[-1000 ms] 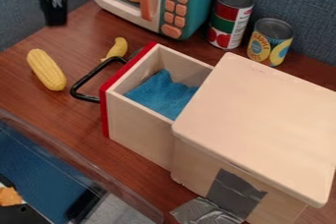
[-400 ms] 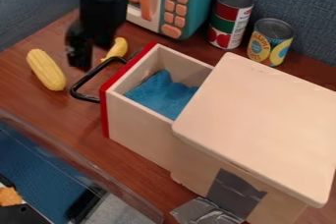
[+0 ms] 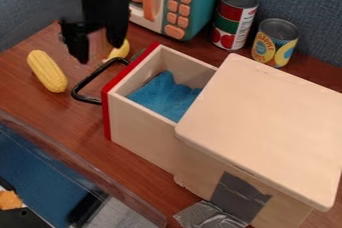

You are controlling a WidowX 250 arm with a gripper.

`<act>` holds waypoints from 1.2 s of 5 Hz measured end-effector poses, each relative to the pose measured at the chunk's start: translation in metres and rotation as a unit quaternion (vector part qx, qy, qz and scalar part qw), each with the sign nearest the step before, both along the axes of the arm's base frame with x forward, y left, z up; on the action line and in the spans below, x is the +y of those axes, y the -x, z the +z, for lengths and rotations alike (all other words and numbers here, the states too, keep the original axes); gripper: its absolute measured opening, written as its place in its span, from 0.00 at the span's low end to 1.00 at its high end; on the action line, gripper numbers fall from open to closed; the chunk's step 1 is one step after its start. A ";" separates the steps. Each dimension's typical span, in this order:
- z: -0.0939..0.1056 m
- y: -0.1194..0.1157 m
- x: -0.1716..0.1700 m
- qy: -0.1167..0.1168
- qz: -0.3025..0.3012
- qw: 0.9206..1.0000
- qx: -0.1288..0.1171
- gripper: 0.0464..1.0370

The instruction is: Close the drawer

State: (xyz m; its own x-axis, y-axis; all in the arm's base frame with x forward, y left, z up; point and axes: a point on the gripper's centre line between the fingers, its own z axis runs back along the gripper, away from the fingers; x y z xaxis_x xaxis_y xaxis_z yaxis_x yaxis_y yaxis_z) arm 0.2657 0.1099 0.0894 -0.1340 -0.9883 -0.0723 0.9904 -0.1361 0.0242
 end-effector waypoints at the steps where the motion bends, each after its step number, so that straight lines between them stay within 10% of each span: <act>1: -0.004 0.001 0.008 0.032 0.017 0.999 0.004 0.96; 6: -0.020 0.015 0.034 0.021 0.055 0.998 0.000 0.96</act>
